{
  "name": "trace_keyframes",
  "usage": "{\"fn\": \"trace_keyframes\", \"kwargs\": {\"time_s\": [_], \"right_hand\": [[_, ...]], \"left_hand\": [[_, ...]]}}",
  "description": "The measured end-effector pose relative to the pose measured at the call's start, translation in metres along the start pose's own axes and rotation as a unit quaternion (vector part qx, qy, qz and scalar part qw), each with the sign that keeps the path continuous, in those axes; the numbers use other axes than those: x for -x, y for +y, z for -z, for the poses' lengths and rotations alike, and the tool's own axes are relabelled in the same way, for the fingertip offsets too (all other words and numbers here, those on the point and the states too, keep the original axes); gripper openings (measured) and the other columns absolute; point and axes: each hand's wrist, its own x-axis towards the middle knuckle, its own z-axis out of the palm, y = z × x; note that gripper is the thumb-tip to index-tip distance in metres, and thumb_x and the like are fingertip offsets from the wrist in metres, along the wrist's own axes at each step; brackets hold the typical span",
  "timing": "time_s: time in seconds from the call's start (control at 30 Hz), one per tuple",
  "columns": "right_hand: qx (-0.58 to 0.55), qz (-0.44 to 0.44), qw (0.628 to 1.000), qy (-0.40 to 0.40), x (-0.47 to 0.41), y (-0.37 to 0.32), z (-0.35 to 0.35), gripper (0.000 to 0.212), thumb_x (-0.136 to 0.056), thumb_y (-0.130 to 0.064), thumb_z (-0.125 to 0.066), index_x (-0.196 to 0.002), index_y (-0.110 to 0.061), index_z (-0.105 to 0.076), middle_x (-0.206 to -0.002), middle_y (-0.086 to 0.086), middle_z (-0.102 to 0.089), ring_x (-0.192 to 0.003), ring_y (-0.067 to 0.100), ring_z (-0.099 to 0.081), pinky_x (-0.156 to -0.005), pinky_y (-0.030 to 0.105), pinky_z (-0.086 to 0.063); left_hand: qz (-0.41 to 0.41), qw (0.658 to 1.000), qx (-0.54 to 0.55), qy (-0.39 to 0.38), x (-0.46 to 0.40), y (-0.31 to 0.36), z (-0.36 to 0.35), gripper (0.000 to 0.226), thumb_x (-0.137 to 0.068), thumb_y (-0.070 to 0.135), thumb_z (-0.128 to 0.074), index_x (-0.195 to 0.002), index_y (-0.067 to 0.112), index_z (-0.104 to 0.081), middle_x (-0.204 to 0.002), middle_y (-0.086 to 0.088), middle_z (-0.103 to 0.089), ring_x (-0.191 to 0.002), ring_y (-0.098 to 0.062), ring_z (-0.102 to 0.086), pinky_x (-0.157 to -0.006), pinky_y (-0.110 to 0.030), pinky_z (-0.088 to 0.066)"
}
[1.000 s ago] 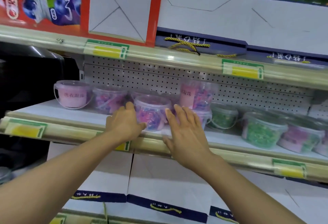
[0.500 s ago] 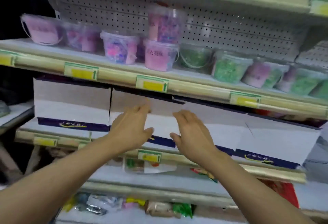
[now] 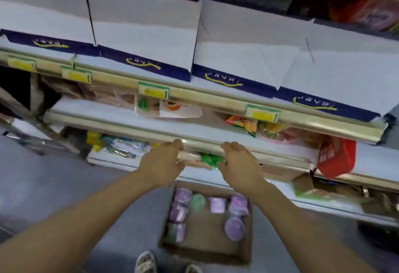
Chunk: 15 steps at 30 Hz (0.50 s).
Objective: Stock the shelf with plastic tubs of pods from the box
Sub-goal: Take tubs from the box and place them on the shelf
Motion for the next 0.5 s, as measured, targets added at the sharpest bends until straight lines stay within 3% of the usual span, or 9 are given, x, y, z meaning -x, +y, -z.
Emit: {"fn": "trace_keyframes", "kwargs": {"time_s": [0.17,0.3,0.5], "right_hand": [[-0.024,-0.049,0.996,-0.067,0.013,0.033,-0.064,0.039,-0.090,-0.025,-0.052,-0.126,-0.011,-0.045,-0.121,0.010,-0.051,-0.114,0.031,-0.051,-0.082,0.037,-0.044],[-0.050,-0.093,0.989,-0.107,0.021,0.056,-0.121,0.030,-0.090,-0.027,-0.048,-0.117,-0.012,-0.049,-0.115,0.010,-0.054,-0.108,0.030,-0.054,-0.079,0.036,-0.045],[-0.044,-0.146,0.975,-0.163,0.026,0.067,-0.201,0.032,-0.092,-0.028,-0.047,-0.120,-0.014,-0.048,-0.122,0.010,-0.055,-0.110,0.031,-0.056,-0.082,0.036,-0.047]], "left_hand": [[0.045,0.997,-0.008,-0.055,-0.007,-0.022,-0.069,0.034,-0.088,0.029,-0.057,-0.119,0.018,-0.048,-0.118,-0.006,-0.060,-0.111,-0.026,-0.056,-0.089,-0.037,-0.046],[0.073,0.991,0.010,-0.109,-0.012,-0.051,-0.120,0.028,-0.088,0.026,-0.057,-0.113,0.014,-0.051,-0.115,-0.010,-0.063,-0.107,-0.027,-0.059,-0.088,-0.038,-0.049],[0.115,0.977,-0.001,-0.180,-0.016,-0.093,-0.189,0.030,-0.088,0.030,-0.056,-0.115,0.018,-0.050,-0.120,-0.006,-0.061,-0.108,-0.027,-0.059,-0.089,-0.038,-0.049]]}}
